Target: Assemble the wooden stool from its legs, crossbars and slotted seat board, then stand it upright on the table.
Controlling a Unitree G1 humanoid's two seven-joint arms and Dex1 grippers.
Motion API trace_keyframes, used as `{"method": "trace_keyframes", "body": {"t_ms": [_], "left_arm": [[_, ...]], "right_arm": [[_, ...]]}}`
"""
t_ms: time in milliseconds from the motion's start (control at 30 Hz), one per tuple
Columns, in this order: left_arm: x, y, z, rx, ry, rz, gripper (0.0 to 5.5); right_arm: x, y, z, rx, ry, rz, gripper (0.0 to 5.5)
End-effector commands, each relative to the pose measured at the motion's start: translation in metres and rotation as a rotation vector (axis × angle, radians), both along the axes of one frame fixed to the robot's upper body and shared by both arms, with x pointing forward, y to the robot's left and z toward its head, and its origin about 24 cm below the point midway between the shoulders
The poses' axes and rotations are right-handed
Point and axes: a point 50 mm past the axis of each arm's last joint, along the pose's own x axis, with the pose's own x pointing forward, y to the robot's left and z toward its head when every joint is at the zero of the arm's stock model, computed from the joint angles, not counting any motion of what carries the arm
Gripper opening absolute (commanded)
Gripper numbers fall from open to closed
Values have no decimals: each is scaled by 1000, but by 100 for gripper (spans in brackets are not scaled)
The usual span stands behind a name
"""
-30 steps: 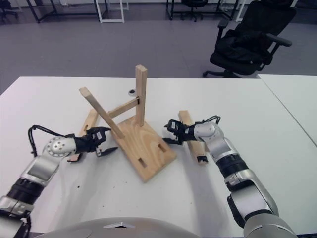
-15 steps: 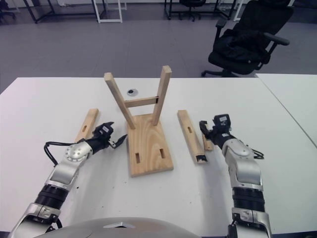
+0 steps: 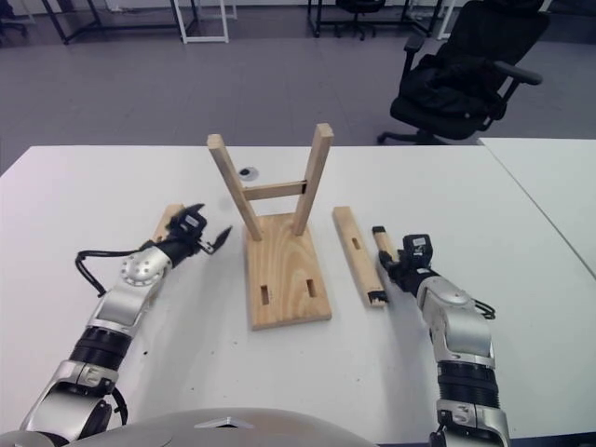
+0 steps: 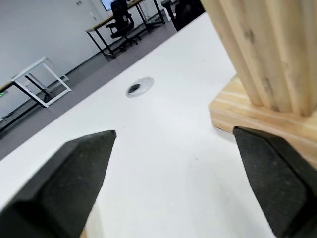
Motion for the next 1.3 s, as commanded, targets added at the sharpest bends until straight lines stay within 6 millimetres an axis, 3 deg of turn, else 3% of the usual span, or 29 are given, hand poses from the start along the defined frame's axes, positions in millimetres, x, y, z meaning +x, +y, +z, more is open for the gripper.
{"method": "trace_keyframes", "body": {"t_ms": [33, 67, 133, 167, 233, 267, 300, 367, 400, 500, 567, 867, 1133, 1300], "left_arm": [[-6, 36, 35, -94, -114, 156, 436], [-5, 42, 47, -115, -148, 185, 436], [1, 54, 90, -207, -270, 239, 436], [4, 54, 118, -328, -323, 228, 436], [3, 31, 169, -663, -373, 14, 436], [-1, 14, 189, -845, -345, -148, 436], [-6, -2, 203, -953, -306, -306, 436], [-11, -26, 214, -1069, -207, -481, 436], [-11, -34, 217, -1116, -166, -532, 436], [-13, -49, 223, -1219, -68, -645, 436], [-16, -54, 223, -1225, -20, -678, 404], [-22, -38, 207, -1186, -44, -504, 247], [-26, -33, 199, -1169, -29, -467, 100], [-28, -32, 193, -1165, -16, -460, 52]], "right_arm": [[-12, -8, -18, -41, 126, -30, 168], [-12, -9, -18, -52, 126, -27, 147], [7, -19, 9, -98, -39, -35, 132], [22, -27, 36, -154, -176, -44, 132], [53, -27, 119, -288, -522, 0, 132], [62, -12, 157, -362, -675, 81, 132], [67, 20, 191, -422, -828, 219, 132], [63, 87, 228, -446, -1054, 488, 132], [54, 124, 236, -376, -1145, 629, 132], [32, 180, 240, -202, -1265, 852, 132], [20, 198, 238, -183, -1292, 941, 132], [15, 196, 221, -220, -1230, 933, 132], [17, 194, 214, -227, -1203, 911, 132], [17, 196, 215, -217, -1201, 916, 132]]}}
